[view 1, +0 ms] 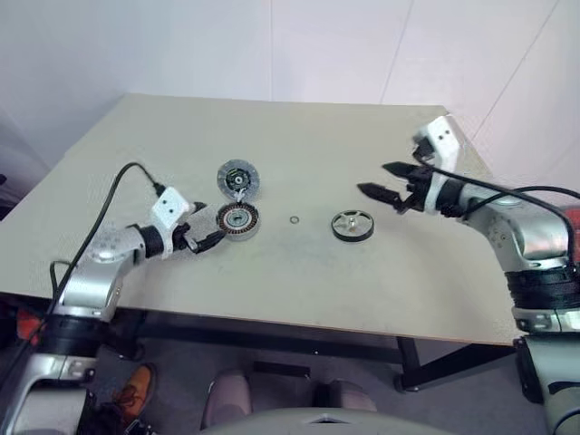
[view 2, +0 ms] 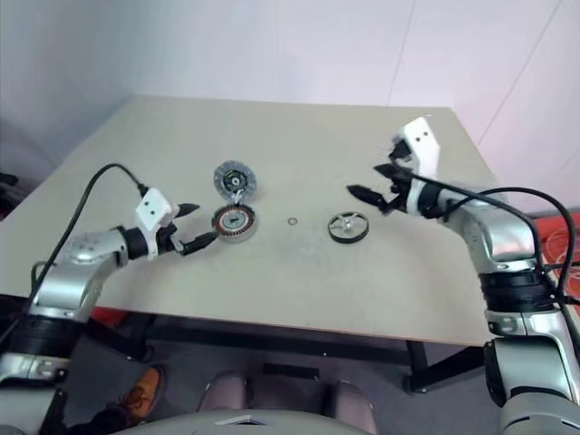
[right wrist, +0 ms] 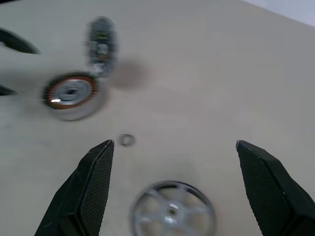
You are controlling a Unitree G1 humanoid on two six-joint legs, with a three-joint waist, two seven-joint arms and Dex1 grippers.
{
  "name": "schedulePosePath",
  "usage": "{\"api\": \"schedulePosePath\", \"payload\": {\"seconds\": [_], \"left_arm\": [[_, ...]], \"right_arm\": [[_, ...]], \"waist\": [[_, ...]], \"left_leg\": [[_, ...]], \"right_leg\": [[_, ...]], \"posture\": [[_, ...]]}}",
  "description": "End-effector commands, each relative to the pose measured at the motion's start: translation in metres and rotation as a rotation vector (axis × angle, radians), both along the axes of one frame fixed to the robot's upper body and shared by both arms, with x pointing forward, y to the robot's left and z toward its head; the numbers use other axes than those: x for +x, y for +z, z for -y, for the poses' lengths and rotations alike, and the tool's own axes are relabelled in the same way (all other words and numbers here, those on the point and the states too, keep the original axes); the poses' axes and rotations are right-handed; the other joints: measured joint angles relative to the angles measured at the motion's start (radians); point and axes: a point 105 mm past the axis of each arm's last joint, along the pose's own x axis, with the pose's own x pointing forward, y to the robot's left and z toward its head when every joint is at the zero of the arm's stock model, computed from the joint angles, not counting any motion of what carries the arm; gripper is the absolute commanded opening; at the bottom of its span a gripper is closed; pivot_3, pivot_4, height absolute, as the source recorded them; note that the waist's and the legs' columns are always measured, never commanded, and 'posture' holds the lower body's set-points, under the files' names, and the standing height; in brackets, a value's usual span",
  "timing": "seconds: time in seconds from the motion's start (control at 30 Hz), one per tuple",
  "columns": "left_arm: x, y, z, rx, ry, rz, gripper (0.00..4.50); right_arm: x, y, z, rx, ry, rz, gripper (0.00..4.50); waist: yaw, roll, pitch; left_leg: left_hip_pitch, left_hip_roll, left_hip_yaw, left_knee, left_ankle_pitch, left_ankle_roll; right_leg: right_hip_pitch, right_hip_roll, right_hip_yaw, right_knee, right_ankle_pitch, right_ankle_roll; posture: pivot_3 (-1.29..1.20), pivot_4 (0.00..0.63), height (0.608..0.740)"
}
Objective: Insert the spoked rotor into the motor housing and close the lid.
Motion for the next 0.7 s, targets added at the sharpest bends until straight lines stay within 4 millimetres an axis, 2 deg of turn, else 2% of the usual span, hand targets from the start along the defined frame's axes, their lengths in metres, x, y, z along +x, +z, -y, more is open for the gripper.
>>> {"api": "schedulePosePath", "payload": {"seconds": [0.03,0.27,0.63,0.7], "left_arm": [[0.000,0.003,0.013,0.168,-0.166,-0.035,4.50],[0.015,-0.004,0.015,0.435,-0.283,-0.142,4.50],[0.021,-0.018,0.014,0.705,-0.412,-0.269,4.50],[0.028,-0.017,0.021,0.722,-0.418,-0.261,4.50]], "right_arm": [[-0.016,0.012,-0.021,0.018,0.122,0.028,4.48],[-0.032,0.005,-0.034,0.001,0.212,0.041,4.48],[-0.037,-0.009,-0.019,-0.061,0.201,0.047,4.48],[-0.037,-0.012,-0.018,-0.074,0.197,0.048,4.48]], "waist": [[0.002,0.000,0.000],[-0.001,0.000,0.000],[0.003,0.000,0.000],[0.005,0.001,0.000]], "left_leg": [[0.000,0.000,0.000,0.000,0.000,0.000],[0.001,0.000,0.000,0.001,0.003,-0.004],[0.000,0.000,0.000,0.001,0.003,-0.004],[0.001,0.000,0.000,0.001,0.003,-0.005]], "right_leg": [[0.000,0.000,0.000,0.000,0.000,0.000],[0.000,0.000,0.000,0.002,0.000,0.000],[0.000,0.000,0.000,0.002,0.000,0.000],[0.000,0.000,0.000,0.002,0.000,0.000]], "posture": [[0.00,0.000,0.740],[0.00,0.000,0.740],[0.00,0.000,0.740],[0.00,0.000,0.740]]}}
